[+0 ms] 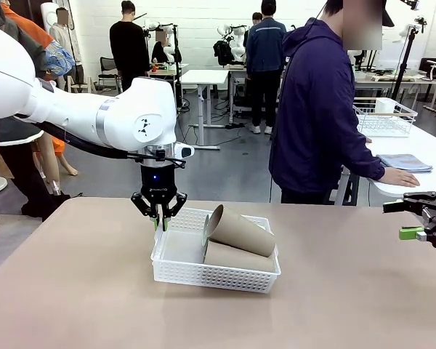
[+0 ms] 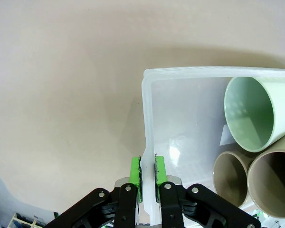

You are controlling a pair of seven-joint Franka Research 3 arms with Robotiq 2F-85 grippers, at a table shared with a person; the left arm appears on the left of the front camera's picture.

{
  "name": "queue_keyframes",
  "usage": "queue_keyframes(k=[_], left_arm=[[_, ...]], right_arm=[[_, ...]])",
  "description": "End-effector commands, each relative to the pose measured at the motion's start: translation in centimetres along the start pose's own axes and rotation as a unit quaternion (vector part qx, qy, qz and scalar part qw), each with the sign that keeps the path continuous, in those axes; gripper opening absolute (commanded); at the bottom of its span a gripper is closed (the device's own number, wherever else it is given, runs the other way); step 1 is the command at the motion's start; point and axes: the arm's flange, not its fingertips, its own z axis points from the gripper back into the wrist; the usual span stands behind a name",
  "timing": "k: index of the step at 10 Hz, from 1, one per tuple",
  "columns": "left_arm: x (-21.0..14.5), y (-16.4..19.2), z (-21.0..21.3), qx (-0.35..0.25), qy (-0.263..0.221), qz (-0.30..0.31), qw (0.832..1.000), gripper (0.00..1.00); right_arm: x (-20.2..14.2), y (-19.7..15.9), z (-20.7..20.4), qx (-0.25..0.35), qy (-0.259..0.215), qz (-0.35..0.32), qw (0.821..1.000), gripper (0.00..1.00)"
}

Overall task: Clean and organize the cups into the basket.
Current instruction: Pick up the Reusable plastic cup from the right side of the table and stack it inside the Organizing basket in the center of the table, then move the Organizing basket back to the left side of the table.

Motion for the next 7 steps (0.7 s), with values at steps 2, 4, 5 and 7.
queue_keyframes(k=[2, 4, 5, 7], left_arm=[[-0.12, -0.09, 0.06, 0.0, -0.002, 0.006, 1.0, 0.0], [-0.12, -0.09, 0.06, 0.0, -0.002, 0.006, 1.0, 0.0], [-0.12, -0.09, 0.06, 0.0, -0.002, 0.006, 1.0, 0.0], [-0.12, -0.09, 0.06, 0.0, -0.002, 0.006, 1.0, 0.0]], right_arm=[[-0.19, 0.44, 0.14, 0.003, 0.001, 0.0, 1.0, 1.0], [-0.19, 0.44, 0.14, 0.003, 0.001, 0.0, 1.0, 1.0], [-0.19, 0.44, 0.14, 0.003, 0.001, 0.0, 1.0, 1.0], [-0.19, 0.44, 0.14, 0.003, 0.001, 0.0, 1.0, 1.0]])
